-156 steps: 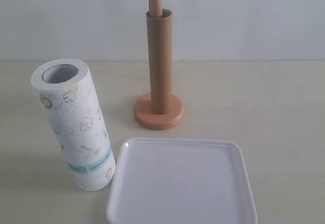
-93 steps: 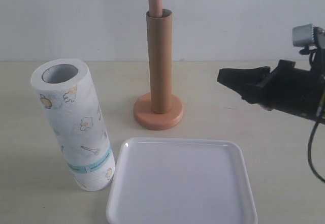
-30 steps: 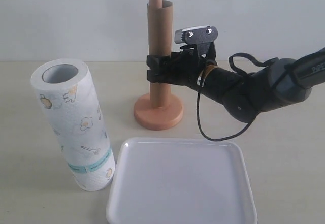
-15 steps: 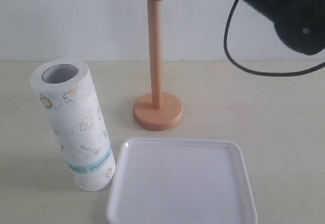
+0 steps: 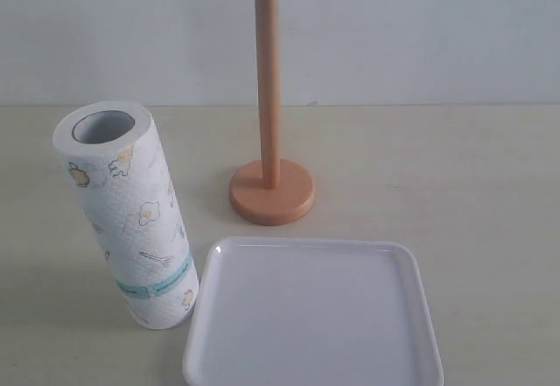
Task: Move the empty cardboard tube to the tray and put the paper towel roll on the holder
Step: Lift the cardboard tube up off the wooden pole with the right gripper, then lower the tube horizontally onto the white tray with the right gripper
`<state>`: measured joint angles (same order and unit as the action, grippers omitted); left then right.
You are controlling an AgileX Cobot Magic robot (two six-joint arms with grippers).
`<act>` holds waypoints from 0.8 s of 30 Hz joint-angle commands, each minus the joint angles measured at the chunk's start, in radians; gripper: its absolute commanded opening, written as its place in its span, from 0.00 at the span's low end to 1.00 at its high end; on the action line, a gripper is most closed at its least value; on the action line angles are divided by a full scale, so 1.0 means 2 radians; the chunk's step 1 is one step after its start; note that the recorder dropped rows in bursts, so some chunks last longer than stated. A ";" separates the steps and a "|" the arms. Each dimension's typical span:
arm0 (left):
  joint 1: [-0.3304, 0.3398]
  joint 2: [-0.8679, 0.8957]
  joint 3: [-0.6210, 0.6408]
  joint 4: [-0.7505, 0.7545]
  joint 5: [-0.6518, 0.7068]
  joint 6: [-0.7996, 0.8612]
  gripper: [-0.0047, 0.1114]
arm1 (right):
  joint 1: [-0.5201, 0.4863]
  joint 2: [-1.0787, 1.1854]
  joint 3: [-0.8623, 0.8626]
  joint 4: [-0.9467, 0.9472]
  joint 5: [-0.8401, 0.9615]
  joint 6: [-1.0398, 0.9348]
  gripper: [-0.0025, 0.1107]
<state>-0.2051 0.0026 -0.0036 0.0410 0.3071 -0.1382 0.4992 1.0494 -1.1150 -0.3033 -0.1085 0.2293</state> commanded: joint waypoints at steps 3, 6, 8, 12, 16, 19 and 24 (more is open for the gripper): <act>-0.002 -0.001 0.002 -0.004 0.000 0.001 0.08 | -0.001 -0.025 -0.003 0.001 0.213 -0.084 0.02; -0.002 -0.001 0.002 -0.004 0.000 0.001 0.08 | -0.001 -0.021 -0.002 0.001 0.291 -0.117 0.02; -0.002 -0.001 0.002 -0.004 0.000 0.001 0.08 | -0.001 -0.018 -0.002 0.001 0.334 -0.132 0.02; -0.002 -0.001 0.002 -0.004 0.000 0.001 0.08 | -0.001 -0.008 -0.002 0.021 0.404 -0.177 0.02; -0.002 -0.001 0.002 -0.004 0.000 0.001 0.08 | -0.001 0.012 -0.002 0.075 0.459 -0.243 0.02; -0.002 -0.001 0.002 -0.004 0.000 0.001 0.08 | -0.001 0.032 -0.002 0.122 0.480 -0.282 0.02; -0.002 -0.001 0.002 -0.004 0.000 0.001 0.08 | 0.001 0.081 -0.002 0.173 0.515 -0.341 0.02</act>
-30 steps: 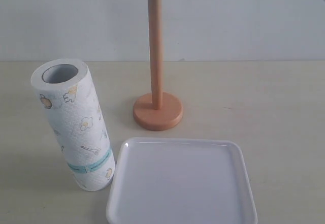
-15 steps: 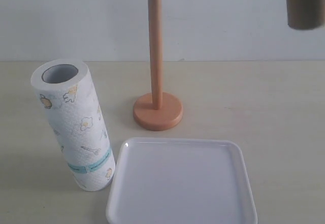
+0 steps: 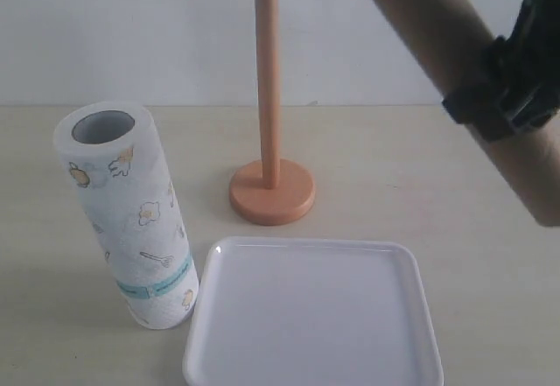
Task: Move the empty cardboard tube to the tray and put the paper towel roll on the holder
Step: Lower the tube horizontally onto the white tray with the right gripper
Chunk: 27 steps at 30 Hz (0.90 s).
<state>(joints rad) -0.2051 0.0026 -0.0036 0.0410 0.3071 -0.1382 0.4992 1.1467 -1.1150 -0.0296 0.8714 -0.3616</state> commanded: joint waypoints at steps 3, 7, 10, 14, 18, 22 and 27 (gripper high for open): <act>-0.002 -0.001 0.002 -0.004 0.000 0.001 0.08 | 0.002 0.067 -0.002 0.057 0.045 -0.063 0.02; -0.002 -0.001 0.002 -0.004 0.000 0.001 0.08 | 0.038 0.112 -0.002 0.049 0.051 -0.063 0.02; -0.002 -0.001 0.002 -0.004 0.000 0.001 0.08 | 0.086 0.151 -0.002 0.028 0.037 -0.062 0.02; -0.002 -0.001 0.002 -0.004 0.000 0.001 0.08 | 0.130 0.202 -0.002 -0.027 0.027 -0.027 0.02; -0.002 -0.001 0.002 -0.004 0.000 0.001 0.08 | 0.149 0.250 -0.002 -0.096 0.022 0.016 0.02; -0.002 -0.001 0.002 -0.004 0.000 0.001 0.08 | 0.173 0.294 -0.002 -0.121 -0.004 0.025 0.02; -0.002 -0.001 0.002 -0.004 0.000 0.001 0.08 | 0.193 0.323 -0.002 -0.132 -0.059 0.025 0.02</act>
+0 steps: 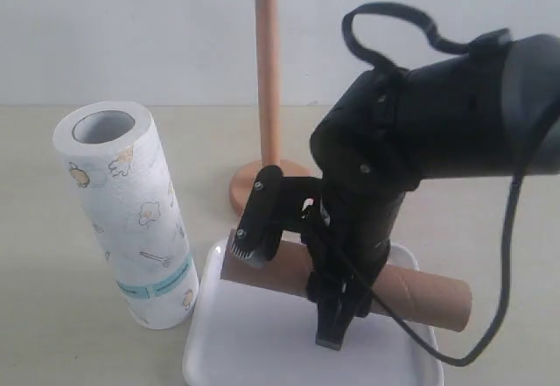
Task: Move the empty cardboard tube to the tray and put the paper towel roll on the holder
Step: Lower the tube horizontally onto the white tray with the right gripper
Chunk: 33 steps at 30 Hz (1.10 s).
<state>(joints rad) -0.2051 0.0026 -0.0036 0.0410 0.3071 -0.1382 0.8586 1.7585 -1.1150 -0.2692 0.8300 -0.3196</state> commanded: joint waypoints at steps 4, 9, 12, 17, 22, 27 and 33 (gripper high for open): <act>-0.002 -0.001 0.002 -0.004 0.000 0.001 0.08 | 0.018 0.029 -0.002 -0.014 -0.054 0.004 0.02; -0.002 -0.001 0.002 -0.004 0.000 0.001 0.08 | 0.019 0.038 -0.002 -0.015 -0.051 0.001 0.02; -0.002 -0.001 0.002 -0.004 0.000 0.001 0.08 | 0.020 0.042 -0.002 -0.015 -0.051 -0.001 0.02; -0.002 -0.001 0.002 -0.004 0.000 0.001 0.08 | 0.020 0.044 -0.002 -0.012 -0.056 0.000 0.02; -0.002 -0.001 0.002 -0.004 0.000 0.001 0.08 | 0.020 0.044 -0.002 -0.011 -0.058 -0.001 0.02; -0.002 -0.001 0.002 -0.004 0.000 0.001 0.08 | 0.020 0.044 -0.002 -0.011 -0.058 -0.003 0.03; -0.002 -0.001 0.002 -0.004 0.000 0.001 0.08 | 0.020 0.044 -0.002 -0.010 -0.052 -0.003 0.21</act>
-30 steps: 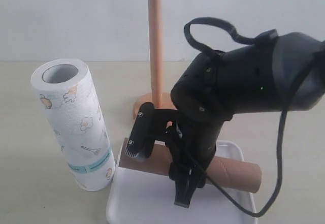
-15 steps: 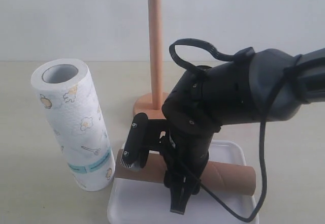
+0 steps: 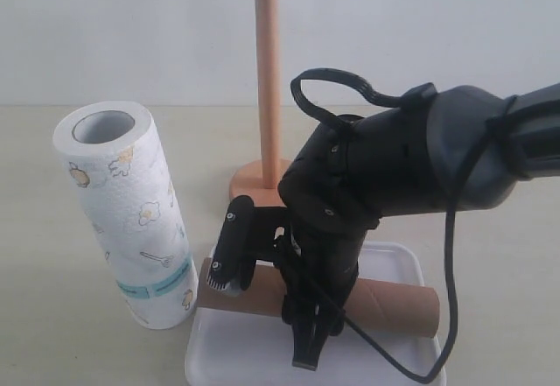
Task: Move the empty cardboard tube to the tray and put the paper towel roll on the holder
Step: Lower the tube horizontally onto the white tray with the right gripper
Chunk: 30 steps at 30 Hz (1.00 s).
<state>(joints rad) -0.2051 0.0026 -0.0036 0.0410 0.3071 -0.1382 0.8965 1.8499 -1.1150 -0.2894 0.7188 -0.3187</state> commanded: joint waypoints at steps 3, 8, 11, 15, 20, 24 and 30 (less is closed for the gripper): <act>-0.002 -0.001 0.002 -0.004 0.000 0.001 0.08 | 0.001 -0.001 -0.002 0.003 0.005 -0.004 0.32; -0.002 -0.001 0.002 -0.004 0.000 0.001 0.08 | 0.001 -0.001 -0.002 0.003 0.005 -0.008 0.37; -0.002 -0.001 0.002 -0.004 0.000 0.001 0.08 | 0.001 -0.001 -0.002 0.003 0.010 -0.014 0.41; -0.002 -0.001 0.002 -0.004 0.000 0.001 0.08 | 0.001 -0.001 -0.002 0.003 0.017 -0.016 0.49; -0.002 -0.001 0.002 -0.004 0.000 0.001 0.08 | 0.001 -0.001 -0.002 0.011 0.013 -0.016 0.52; -0.002 -0.001 0.002 -0.004 0.000 0.001 0.08 | 0.001 -0.001 -0.002 0.020 0.000 -0.018 0.52; -0.002 -0.001 0.002 -0.004 0.000 0.001 0.08 | 0.001 -0.001 -0.002 0.027 0.004 -0.020 0.52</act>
<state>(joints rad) -0.2051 0.0026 -0.0036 0.0410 0.3071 -0.1382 0.8965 1.8499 -1.1150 -0.2454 0.7250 -0.3543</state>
